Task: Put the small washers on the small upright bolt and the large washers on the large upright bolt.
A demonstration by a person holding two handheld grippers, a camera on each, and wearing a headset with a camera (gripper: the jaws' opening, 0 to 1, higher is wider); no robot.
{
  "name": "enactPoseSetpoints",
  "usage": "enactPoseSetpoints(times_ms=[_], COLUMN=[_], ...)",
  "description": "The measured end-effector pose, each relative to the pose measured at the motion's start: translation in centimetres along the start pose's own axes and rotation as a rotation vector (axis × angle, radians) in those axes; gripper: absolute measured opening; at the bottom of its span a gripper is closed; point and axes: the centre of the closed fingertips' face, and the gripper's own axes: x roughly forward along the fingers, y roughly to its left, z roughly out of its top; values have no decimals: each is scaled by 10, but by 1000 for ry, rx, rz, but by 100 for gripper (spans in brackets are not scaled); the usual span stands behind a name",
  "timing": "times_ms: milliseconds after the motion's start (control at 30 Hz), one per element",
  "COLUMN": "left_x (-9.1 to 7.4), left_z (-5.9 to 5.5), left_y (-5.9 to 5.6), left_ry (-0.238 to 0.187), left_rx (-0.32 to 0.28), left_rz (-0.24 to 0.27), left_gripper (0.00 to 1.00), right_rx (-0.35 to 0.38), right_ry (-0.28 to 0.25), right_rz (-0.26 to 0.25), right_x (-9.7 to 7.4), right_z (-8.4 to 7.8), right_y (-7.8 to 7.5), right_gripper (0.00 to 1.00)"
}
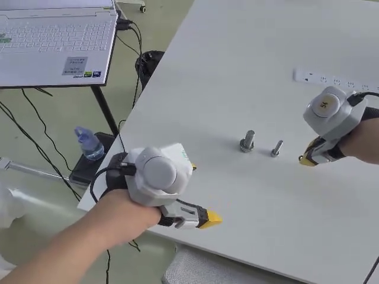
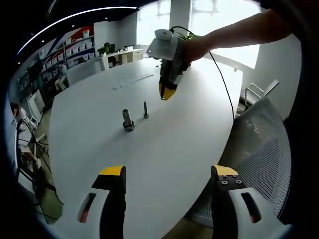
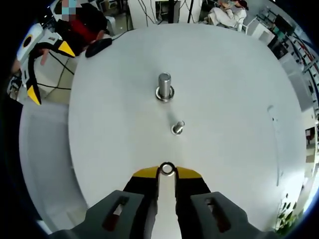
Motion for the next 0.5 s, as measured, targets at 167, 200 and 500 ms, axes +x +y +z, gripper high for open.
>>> enactPoseSetpoints(times_ms=[167,200,500], left_x=[0,0,2], left_z=[0,0,1], left_y=[3,3,5], left_ry=[3,3,-6], left_rx=[-1,-1,-11], left_rz=[2,2,4], left_gripper=[69,69,71], right_rx=[7,4,-13], right_ry=[-2,0,-12], right_rz=[-6,-9,-9], right_x=[-3,-3,-3], right_z=[6,7,19], right_y=[-13,-16,-30], right_gripper=[11,11,11])
